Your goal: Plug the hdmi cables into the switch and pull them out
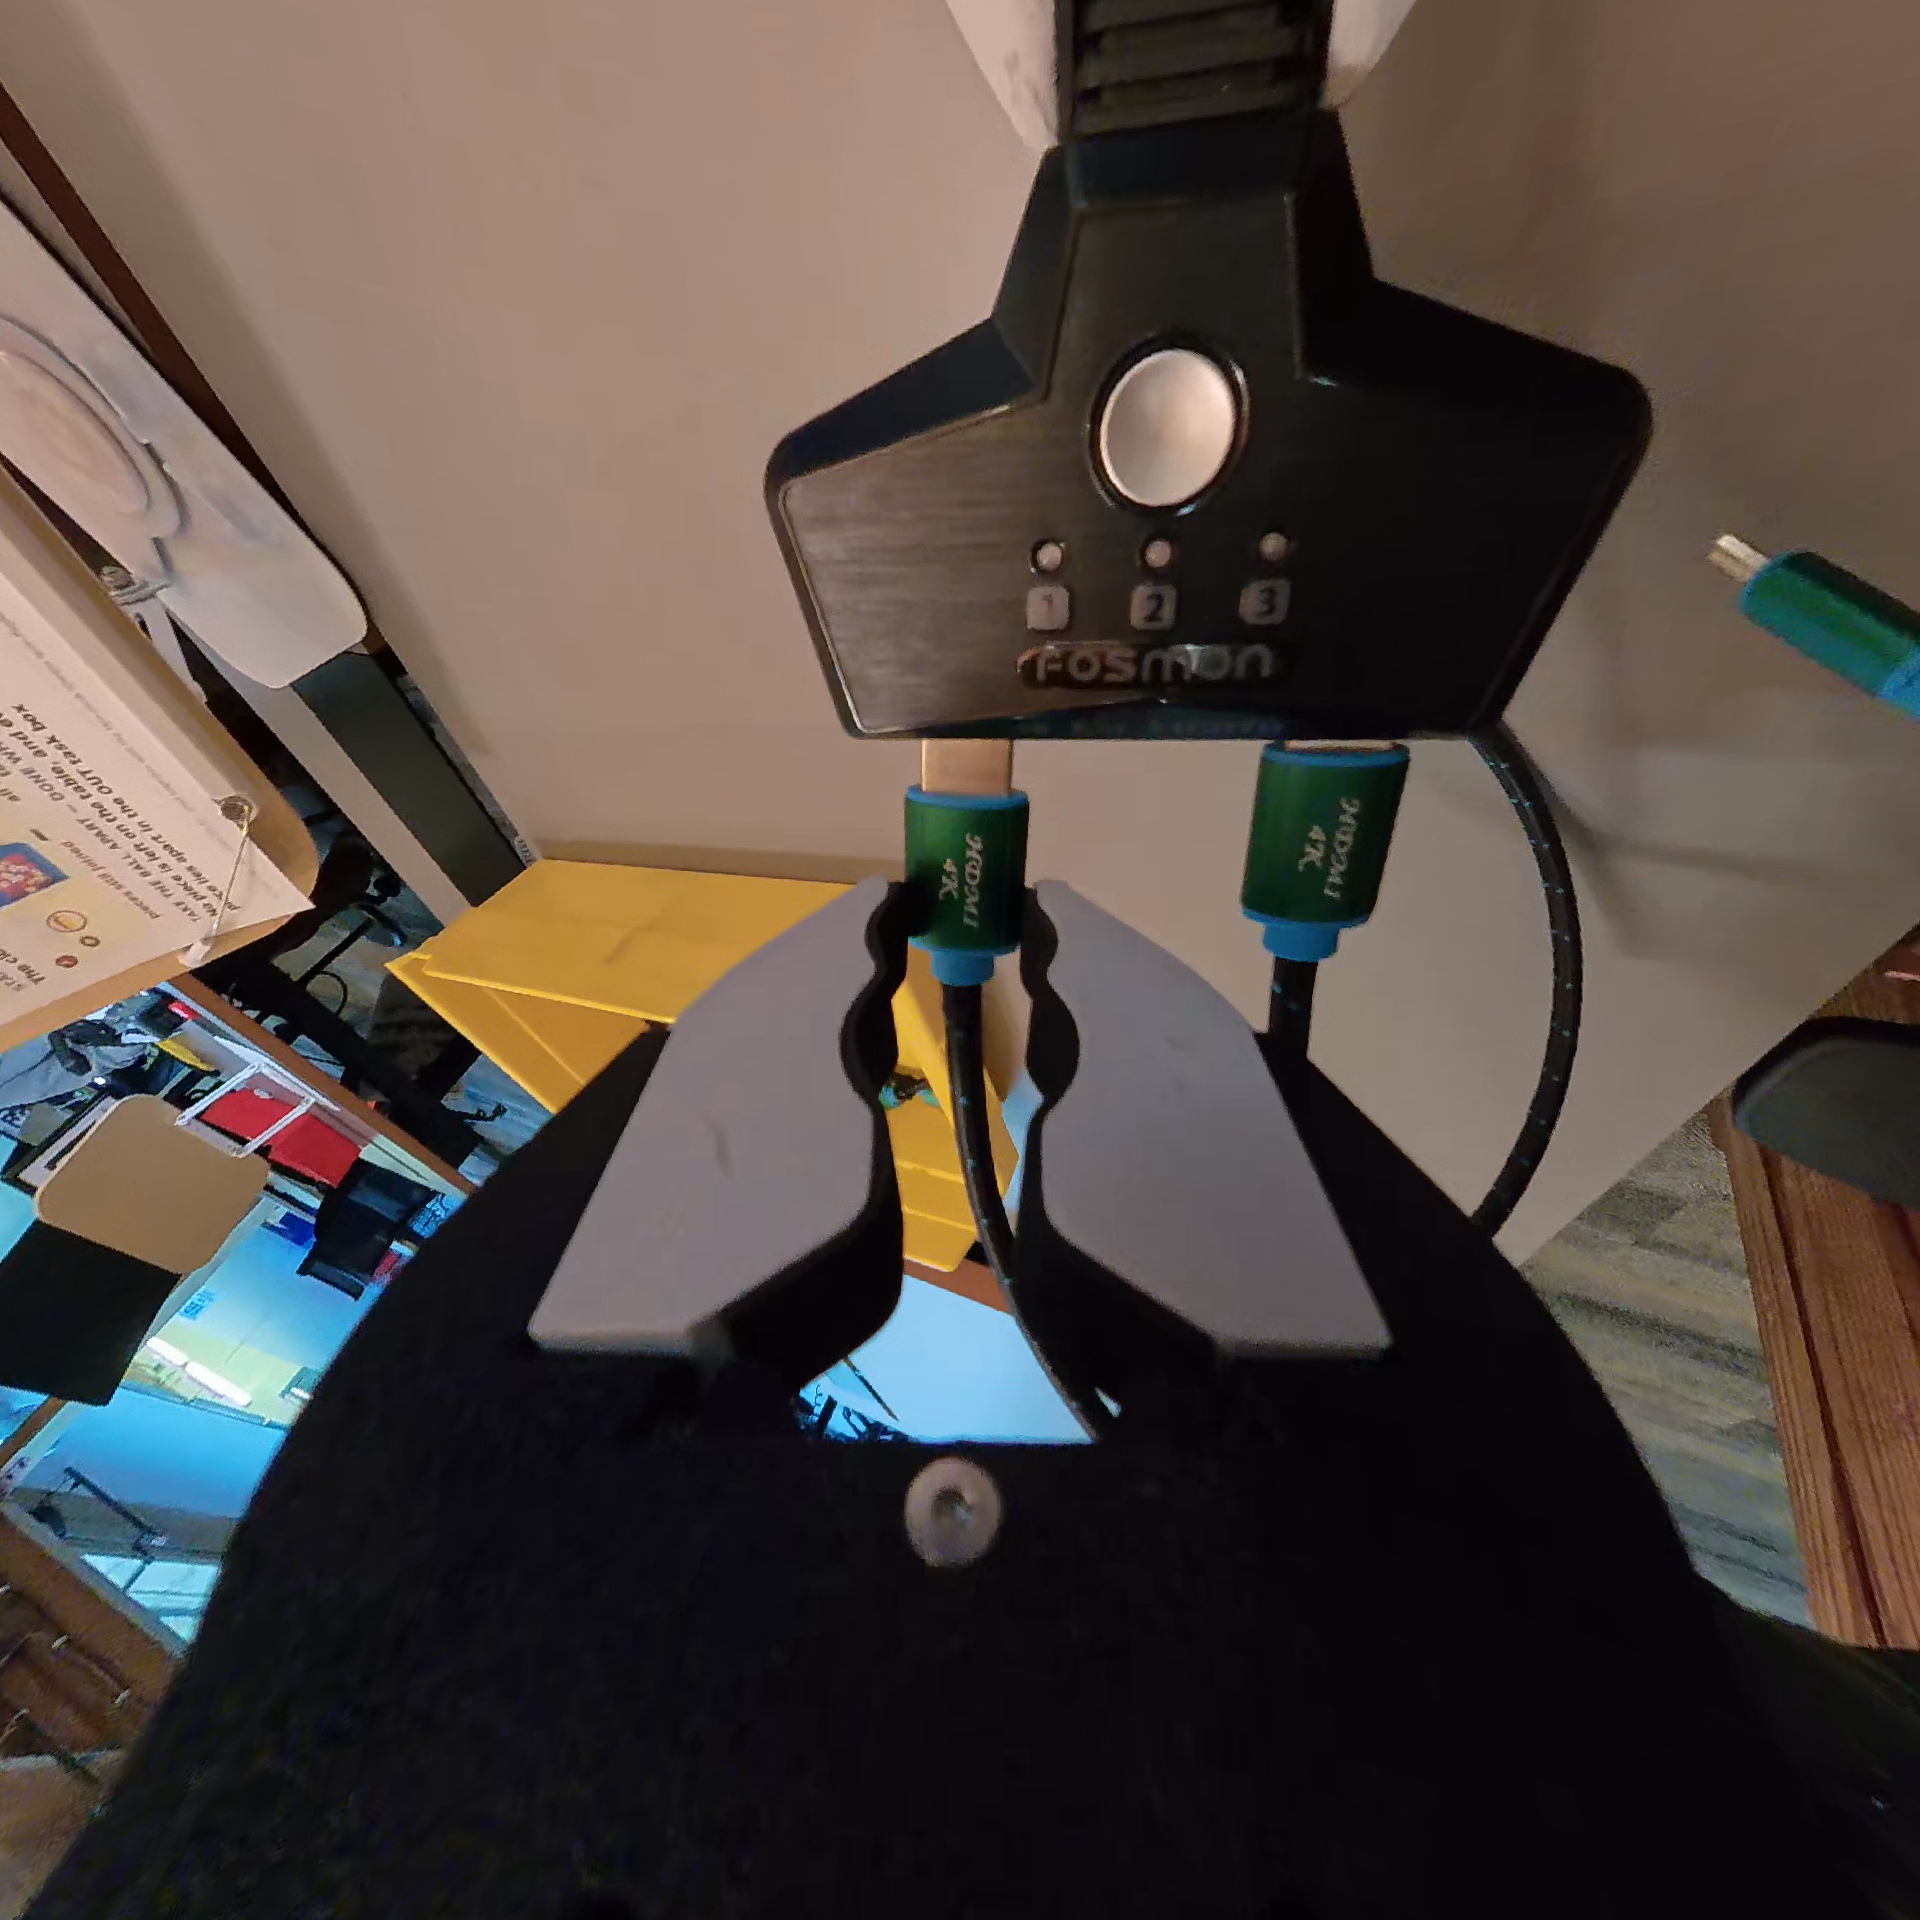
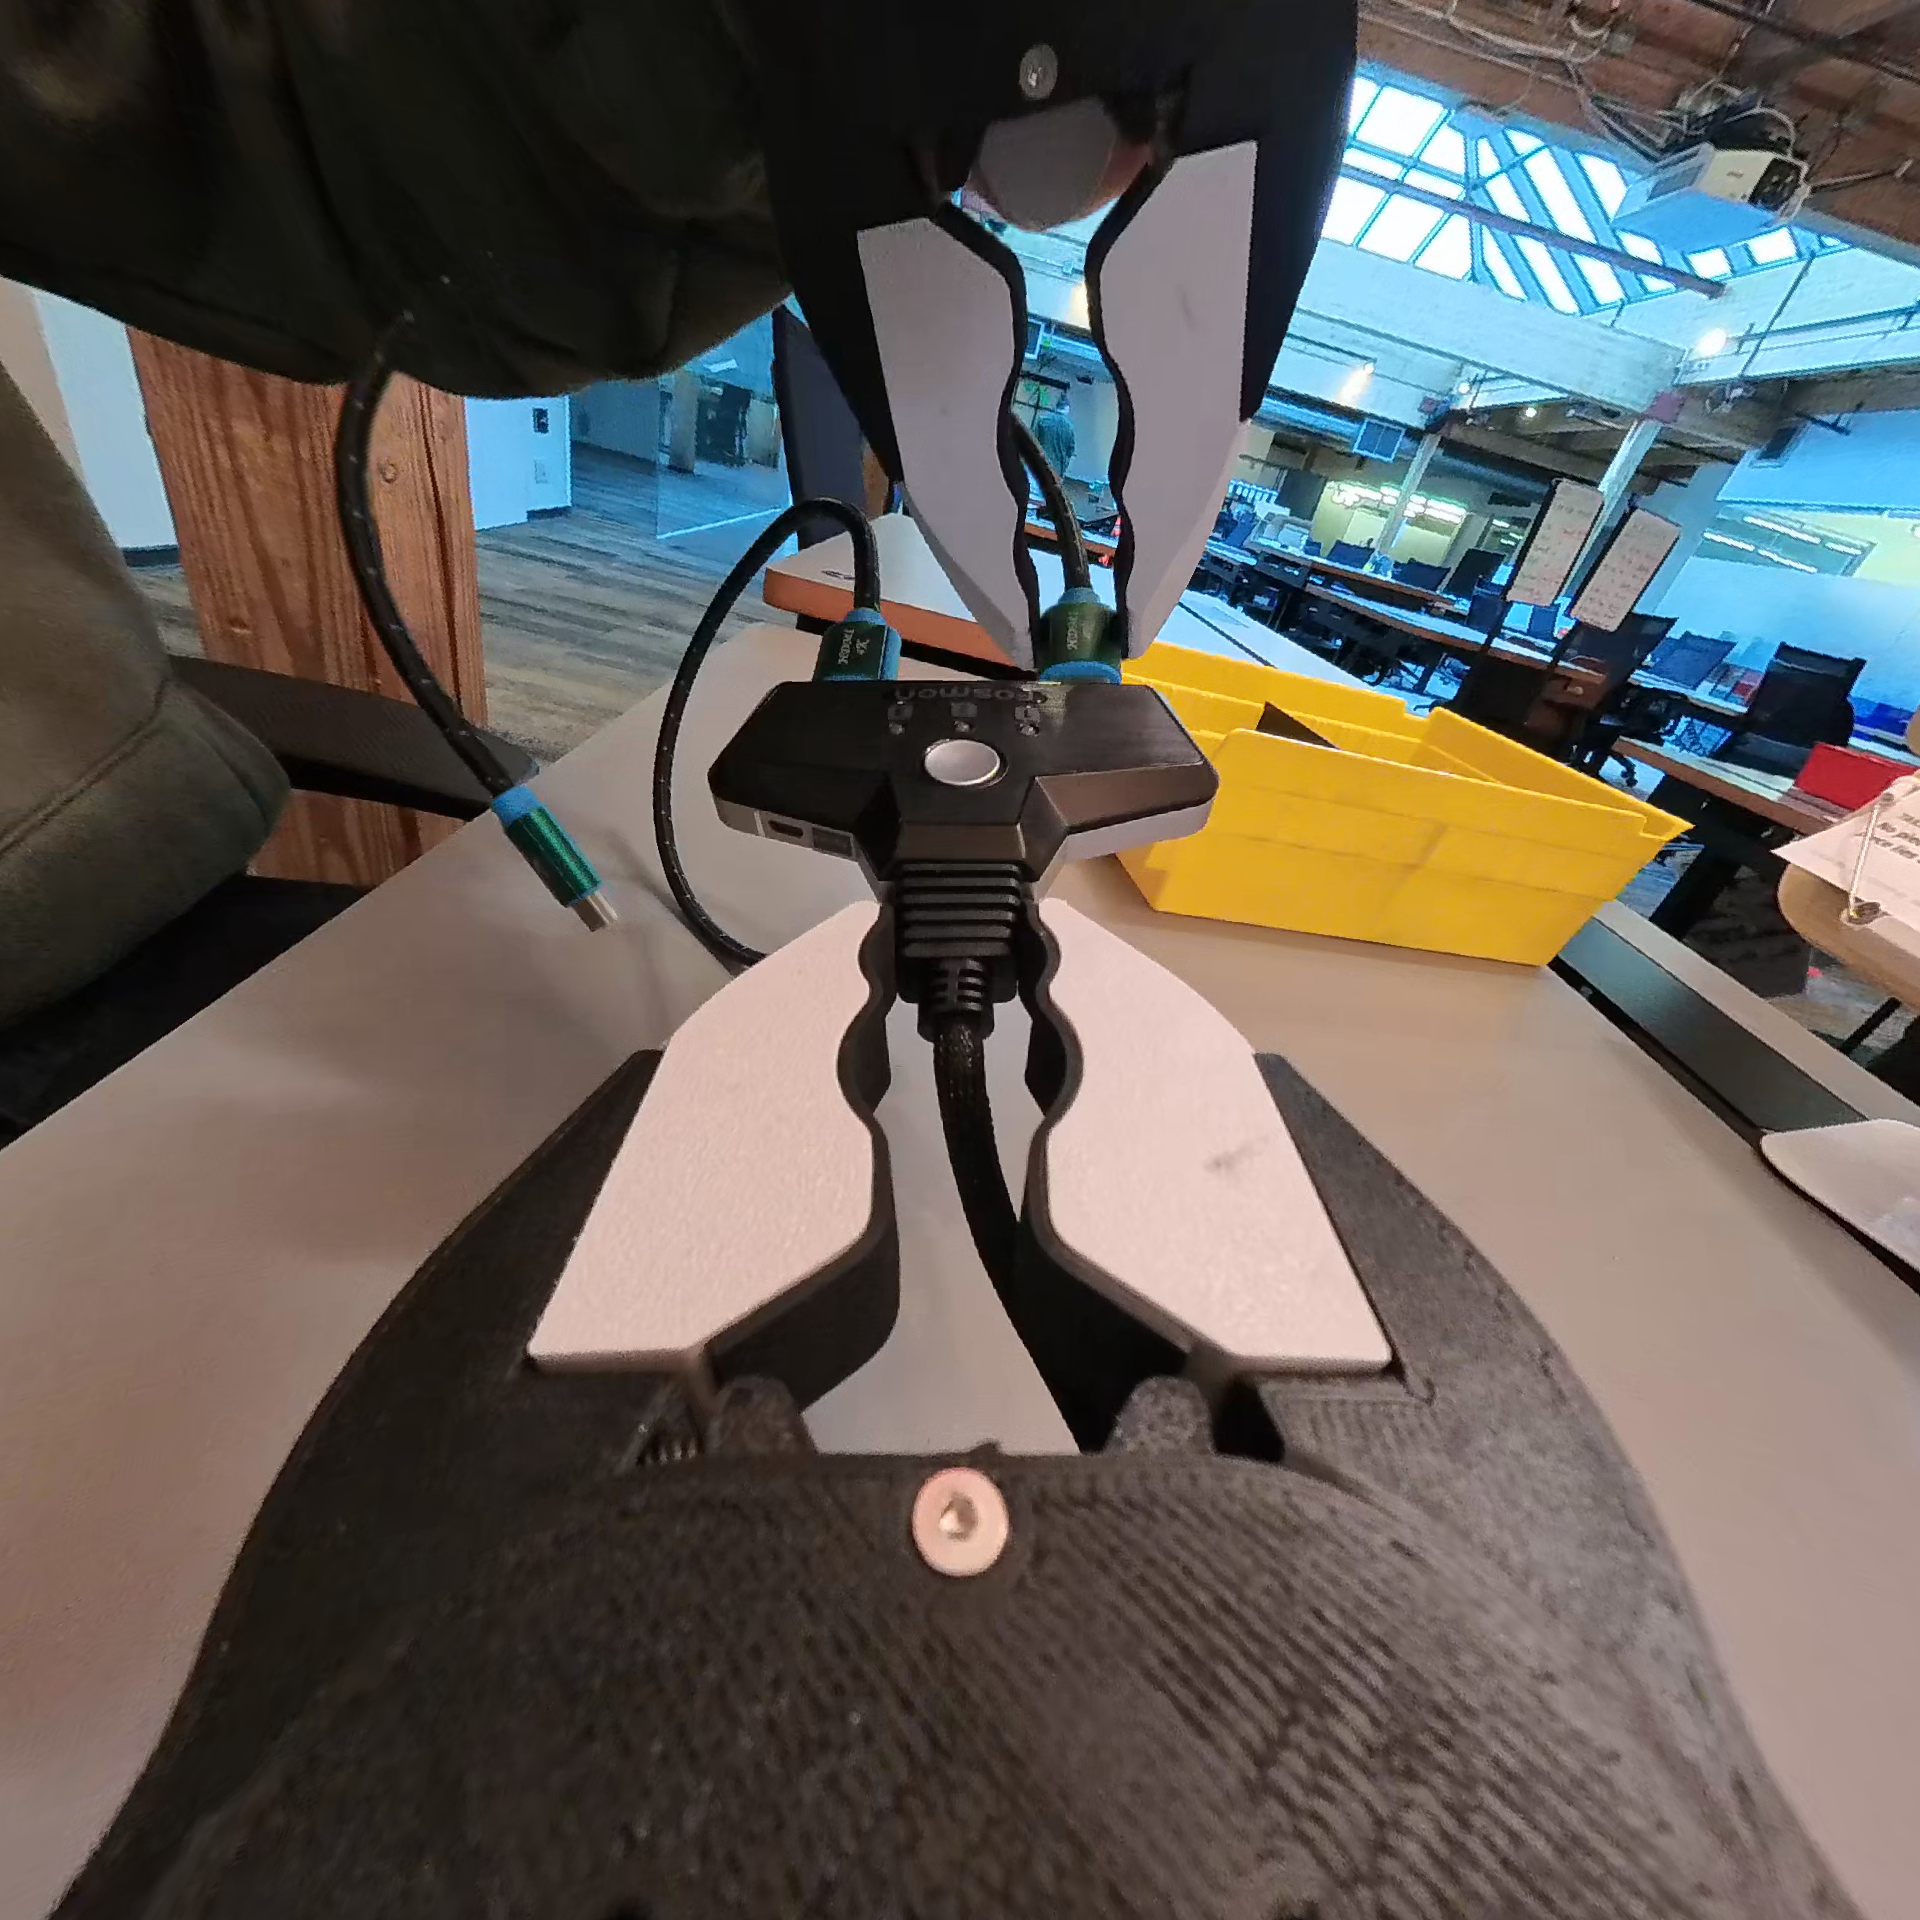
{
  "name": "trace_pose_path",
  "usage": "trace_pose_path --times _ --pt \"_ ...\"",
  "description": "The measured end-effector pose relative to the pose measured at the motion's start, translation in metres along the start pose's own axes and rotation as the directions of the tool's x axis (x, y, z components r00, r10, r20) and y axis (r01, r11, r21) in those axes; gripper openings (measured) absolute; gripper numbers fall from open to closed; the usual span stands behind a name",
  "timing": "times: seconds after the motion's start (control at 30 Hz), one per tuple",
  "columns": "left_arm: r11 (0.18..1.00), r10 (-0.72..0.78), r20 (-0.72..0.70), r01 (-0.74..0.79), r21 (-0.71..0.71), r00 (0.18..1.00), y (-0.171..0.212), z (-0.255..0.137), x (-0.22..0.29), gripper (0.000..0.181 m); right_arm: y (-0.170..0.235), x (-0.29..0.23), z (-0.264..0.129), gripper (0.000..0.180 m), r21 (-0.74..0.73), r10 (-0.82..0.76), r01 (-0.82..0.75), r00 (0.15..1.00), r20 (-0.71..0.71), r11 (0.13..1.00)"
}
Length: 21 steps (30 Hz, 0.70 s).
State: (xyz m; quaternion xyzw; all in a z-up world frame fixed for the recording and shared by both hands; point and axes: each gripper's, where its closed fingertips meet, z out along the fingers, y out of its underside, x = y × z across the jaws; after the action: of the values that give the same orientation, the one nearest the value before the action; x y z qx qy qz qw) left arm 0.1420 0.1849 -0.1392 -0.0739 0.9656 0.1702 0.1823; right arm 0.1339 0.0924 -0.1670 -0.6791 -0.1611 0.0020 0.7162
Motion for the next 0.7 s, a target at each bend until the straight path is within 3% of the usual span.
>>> trace_pose_path --times 0.27,0.5,0.7 --pt "0.999 -0.03 -0.019 0.03 -0.024 0.999 -0.0007 0.0012 0.0007 0.02 0.0013 -0.0003 0.0006 0.022 -0.01 -0.001 0.001 1.0 -0.003 1.0" --pt "0.992 -0.054 -0.155 0.071 0.102 0.986 -0.0049 -0.0042 0.0088 0.02 -0.0007 -0.0062 -0.001 0.022 0.006 -0.014 0.014 0.999 0.033 1.0" --pt "0.992 -0.069 -0.114 0.08 0.095 0.991 -0.0074 -0.001 0.0071 0.02 0.0003 -0.0053 -0.0007 0.022 -0.001 -0.022 0.022 1.0 0.015 1.0"
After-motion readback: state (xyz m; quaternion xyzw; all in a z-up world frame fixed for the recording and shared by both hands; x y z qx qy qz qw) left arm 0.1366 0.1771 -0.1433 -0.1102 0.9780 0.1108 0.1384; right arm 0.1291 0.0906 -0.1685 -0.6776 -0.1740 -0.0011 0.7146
